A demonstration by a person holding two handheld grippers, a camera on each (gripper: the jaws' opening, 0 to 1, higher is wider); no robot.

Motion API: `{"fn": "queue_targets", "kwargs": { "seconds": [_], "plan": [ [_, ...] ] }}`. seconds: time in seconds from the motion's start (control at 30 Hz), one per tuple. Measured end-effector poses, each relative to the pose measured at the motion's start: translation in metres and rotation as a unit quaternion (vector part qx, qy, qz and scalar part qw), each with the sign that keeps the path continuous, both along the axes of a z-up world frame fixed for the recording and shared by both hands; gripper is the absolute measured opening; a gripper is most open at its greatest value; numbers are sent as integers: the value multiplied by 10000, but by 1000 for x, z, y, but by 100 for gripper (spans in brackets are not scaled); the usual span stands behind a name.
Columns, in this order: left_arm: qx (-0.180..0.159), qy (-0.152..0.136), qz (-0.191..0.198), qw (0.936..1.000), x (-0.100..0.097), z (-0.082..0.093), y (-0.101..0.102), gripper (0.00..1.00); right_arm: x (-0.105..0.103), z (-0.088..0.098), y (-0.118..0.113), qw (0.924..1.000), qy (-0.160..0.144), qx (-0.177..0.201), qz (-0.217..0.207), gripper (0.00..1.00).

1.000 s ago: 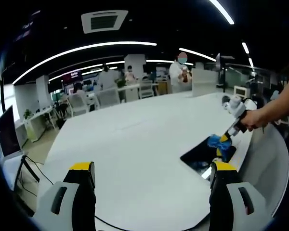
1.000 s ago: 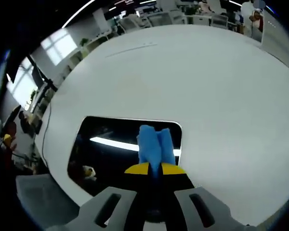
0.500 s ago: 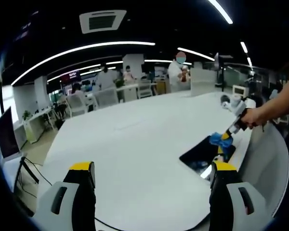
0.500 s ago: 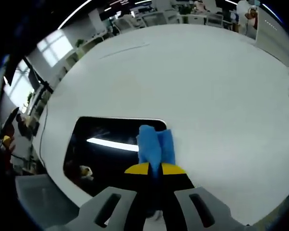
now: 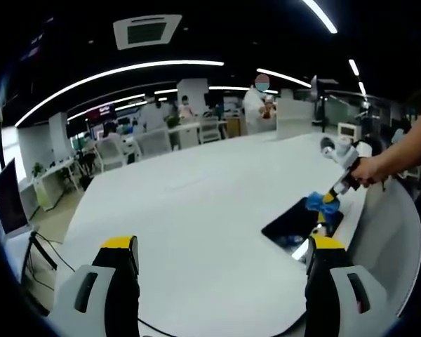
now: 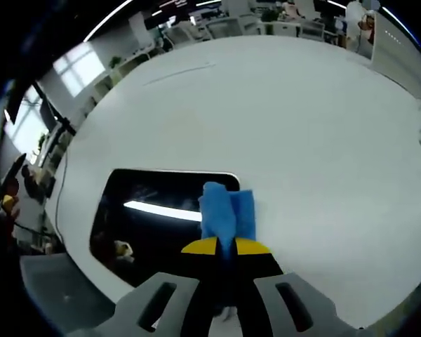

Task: Wipe the mirror surface with the cleaning cloth until all visible marks leave the cleaned area.

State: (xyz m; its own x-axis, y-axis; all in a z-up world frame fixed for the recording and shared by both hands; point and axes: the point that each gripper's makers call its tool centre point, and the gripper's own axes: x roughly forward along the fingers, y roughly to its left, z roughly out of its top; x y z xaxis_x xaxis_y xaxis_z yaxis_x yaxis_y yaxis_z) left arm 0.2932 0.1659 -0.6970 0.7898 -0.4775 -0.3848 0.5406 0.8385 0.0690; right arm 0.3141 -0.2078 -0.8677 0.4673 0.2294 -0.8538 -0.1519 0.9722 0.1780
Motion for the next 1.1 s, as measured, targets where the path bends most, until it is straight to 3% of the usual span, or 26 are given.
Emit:
{"fn": "queue_targets", "kwargs": {
  "seconds": [1.1],
  "plan": [
    [-26,-18,3,10000,2,-1,-4,100,1,-1,-1,9999,-49,66,-142,1]
  ]
}}
